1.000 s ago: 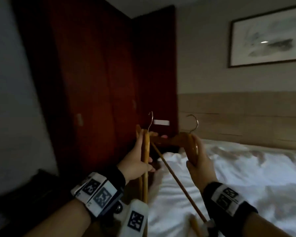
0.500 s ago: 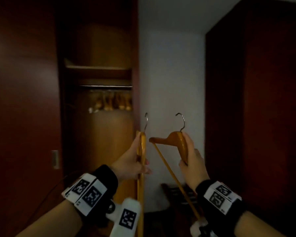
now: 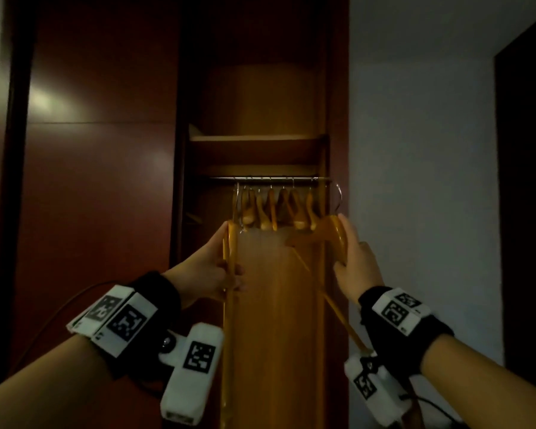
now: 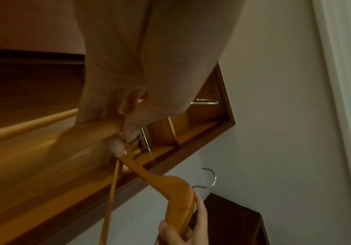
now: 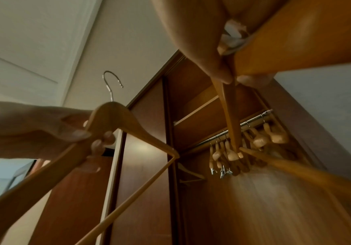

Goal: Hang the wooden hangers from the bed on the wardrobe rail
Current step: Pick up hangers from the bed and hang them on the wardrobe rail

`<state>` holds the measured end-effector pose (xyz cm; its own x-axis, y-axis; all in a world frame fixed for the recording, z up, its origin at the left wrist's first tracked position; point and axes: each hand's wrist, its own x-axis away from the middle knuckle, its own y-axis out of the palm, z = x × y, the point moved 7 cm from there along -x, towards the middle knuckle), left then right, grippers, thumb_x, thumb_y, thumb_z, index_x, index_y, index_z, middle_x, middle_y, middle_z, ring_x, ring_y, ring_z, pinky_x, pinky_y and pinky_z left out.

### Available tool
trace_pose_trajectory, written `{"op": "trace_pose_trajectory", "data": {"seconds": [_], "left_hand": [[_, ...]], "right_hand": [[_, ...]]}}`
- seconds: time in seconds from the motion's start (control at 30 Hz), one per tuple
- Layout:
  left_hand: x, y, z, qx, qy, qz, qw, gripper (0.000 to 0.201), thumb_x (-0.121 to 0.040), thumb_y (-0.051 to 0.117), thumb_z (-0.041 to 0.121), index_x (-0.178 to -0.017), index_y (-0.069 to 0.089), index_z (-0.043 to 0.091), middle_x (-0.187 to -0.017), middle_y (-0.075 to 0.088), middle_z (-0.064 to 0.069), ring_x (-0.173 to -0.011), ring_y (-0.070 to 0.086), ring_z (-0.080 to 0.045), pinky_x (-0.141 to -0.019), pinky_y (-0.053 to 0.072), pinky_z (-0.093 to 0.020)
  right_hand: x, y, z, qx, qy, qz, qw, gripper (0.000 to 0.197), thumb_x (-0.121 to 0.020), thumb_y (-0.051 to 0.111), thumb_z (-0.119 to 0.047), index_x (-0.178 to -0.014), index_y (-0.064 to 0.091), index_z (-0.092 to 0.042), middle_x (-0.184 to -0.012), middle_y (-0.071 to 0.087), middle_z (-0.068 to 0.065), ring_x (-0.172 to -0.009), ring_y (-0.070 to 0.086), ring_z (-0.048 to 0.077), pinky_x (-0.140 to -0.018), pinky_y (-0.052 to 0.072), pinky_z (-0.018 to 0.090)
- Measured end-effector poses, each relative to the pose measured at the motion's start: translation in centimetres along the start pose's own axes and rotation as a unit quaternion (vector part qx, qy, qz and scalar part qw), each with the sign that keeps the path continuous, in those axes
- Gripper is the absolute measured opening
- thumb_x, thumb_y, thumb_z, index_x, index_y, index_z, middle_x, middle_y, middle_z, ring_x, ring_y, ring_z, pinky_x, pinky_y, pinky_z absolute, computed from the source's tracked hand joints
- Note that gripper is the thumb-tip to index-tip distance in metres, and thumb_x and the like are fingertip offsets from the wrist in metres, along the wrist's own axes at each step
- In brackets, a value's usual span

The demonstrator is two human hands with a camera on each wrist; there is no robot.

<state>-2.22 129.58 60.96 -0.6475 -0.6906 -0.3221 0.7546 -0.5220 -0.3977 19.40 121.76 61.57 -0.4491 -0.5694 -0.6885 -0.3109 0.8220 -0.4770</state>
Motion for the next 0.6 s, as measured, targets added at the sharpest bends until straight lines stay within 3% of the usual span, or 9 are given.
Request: {"op": "trace_pose_trajectory", "data": {"seconds": [0.13,0.27,0.37,0.43,0.5,0.6], "left_hand": [[-6.8,-4.1,-2.8,0.003,0.014,0.015,1.000,0.089,-0.083,0.052,-0.017,-0.095,0.030,0.068,-0.106,0.053,-0.015,-0.095,0.062,-0.030,-0.083,0.055,-0.051],[-13.4,-7.8,-4.9,-0.004,0.036,0.036,0.999,0.083,-0.083,0.053,-0.016,-0.102,0.033,0.062,-0.103,0.054,-0.013,-0.097,0.061,-0.031,-0.080,0.055,-0.049],[-18.6,-10.4,-6.5,-0.033,0.041,0.042,0.998,0.079,-0.082,0.055,-0.015,-0.088,0.038,0.062,-0.098,0.053,-0.008,-0.098,0.061,-0.030,-0.082,0.054,-0.053],[-21.6,-11.8,-7.0,-0.035,0.049,0.047,0.997,0.078,-0.081,0.057,-0.014,-0.087,0.038,0.061,-0.094,0.055,-0.007,-0.092,0.061,-0.028,-0.085,0.052,-0.057],[-24.6,-13.3,-7.3,-0.038,0.051,0.060,0.996,0.076,-0.080,0.058,-0.014,-0.096,0.036,0.057,-0.090,0.056,-0.006,-0.087,0.061,-0.025,-0.086,0.051,-0.058],[-28.8,-15.4,-7.4,-0.054,0.050,0.082,0.994,0.094,-0.078,0.060,-0.015,-0.134,0.020,0.049,-0.090,0.055,-0.006,-0.093,0.062,-0.030,-0.086,0.051,-0.056]], "right_hand": [[-7.7,3.6,0.0,0.024,-0.013,0.032,0.999,0.080,-0.092,0.047,0.001,-0.149,0.005,-0.036,-0.119,0.050,0.018,-0.087,0.052,0.021,-0.085,0.047,0.034],[-14.0,6.9,0.2,0.030,-0.017,0.060,0.998,0.081,-0.091,0.047,0.001,-0.149,0.004,-0.037,-0.120,0.049,0.019,-0.083,0.051,0.021,-0.073,0.047,0.031],[-18.9,10.0,0.4,0.016,-0.003,0.062,0.998,0.083,-0.090,0.047,0.004,-0.148,0.005,-0.039,-0.120,0.049,0.020,-0.082,0.057,0.026,-0.070,0.052,0.033],[-21.9,11.8,0.6,0.026,0.009,0.059,0.998,0.081,-0.092,0.045,0.002,-0.149,0.004,-0.038,-0.115,0.053,0.018,-0.076,0.056,0.024,-0.062,0.050,0.031],[-24.9,13.3,0.9,0.038,0.027,0.049,0.998,0.077,-0.093,0.045,-0.002,-0.149,0.005,-0.037,-0.115,0.055,0.016,-0.077,0.054,0.022,-0.059,0.046,0.026],[-29.4,15.1,1.3,0.047,0.057,0.035,0.997,0.075,-0.093,0.050,-0.008,-0.149,0.008,-0.035,-0.124,0.054,0.015,-0.080,0.056,0.020,-0.065,0.049,0.027]]}}
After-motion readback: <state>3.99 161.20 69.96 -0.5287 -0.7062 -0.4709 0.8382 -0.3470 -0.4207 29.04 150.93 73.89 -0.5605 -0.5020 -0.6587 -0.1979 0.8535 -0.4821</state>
